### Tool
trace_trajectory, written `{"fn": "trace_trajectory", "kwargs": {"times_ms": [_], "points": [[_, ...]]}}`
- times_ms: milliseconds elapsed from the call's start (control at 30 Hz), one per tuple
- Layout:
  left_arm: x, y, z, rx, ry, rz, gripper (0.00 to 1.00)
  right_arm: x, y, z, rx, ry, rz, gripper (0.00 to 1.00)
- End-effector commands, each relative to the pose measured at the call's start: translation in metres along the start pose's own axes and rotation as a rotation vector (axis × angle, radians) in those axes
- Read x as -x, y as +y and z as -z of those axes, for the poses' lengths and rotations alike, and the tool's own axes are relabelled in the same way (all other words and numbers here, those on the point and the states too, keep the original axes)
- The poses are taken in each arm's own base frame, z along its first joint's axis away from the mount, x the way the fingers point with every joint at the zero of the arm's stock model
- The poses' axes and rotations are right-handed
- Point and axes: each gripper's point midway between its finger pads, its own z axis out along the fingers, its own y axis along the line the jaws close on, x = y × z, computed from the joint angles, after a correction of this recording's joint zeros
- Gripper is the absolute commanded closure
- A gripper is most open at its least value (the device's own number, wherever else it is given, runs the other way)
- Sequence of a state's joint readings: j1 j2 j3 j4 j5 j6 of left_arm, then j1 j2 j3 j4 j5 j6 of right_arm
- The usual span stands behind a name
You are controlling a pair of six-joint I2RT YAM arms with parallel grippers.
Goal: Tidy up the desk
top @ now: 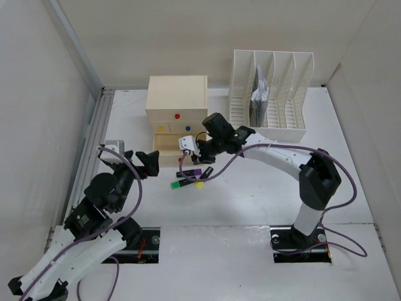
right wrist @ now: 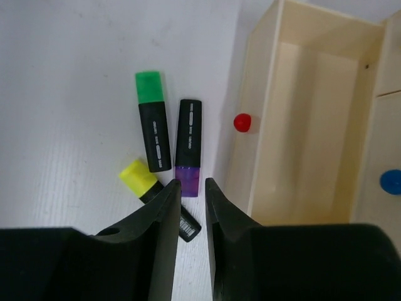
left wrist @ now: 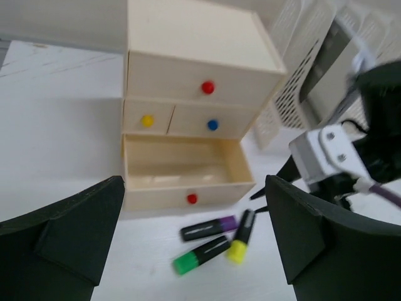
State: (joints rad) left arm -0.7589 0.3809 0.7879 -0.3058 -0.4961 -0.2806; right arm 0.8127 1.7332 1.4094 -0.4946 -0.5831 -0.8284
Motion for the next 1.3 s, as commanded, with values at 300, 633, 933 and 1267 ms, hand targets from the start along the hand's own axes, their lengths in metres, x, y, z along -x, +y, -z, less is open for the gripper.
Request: {"fn": "trace_trajectory", "kwargs": {"times_ms": [300, 633, 933, 1267], "points": [[0.039, 0.023, 0.057, -0.124, -0.352, 0.067, 0.03, -0.042, -0.007, -0.064, -0.008, 0.232, 0.128, 0.73], [0.038, 0.021, 0.058, -0.143, -0.347, 0.062, 0.06, -0.069, -0.010, -0.075, -0.022, 0.322, 0.093, 0.63], [0.037, 0.019, 0.058, -0.149, -0.335, 0.055, 0.08, -0.082, 0.000, -0.084, 0.033, 0.348, 0.066, 0.61], [0.040, 0.014, 0.064, -0.196, -0.359, 0.055, 0.08, -0.104, 0.010, -0.092, 0.075, 0.400, 0.039, 0.59]]}}
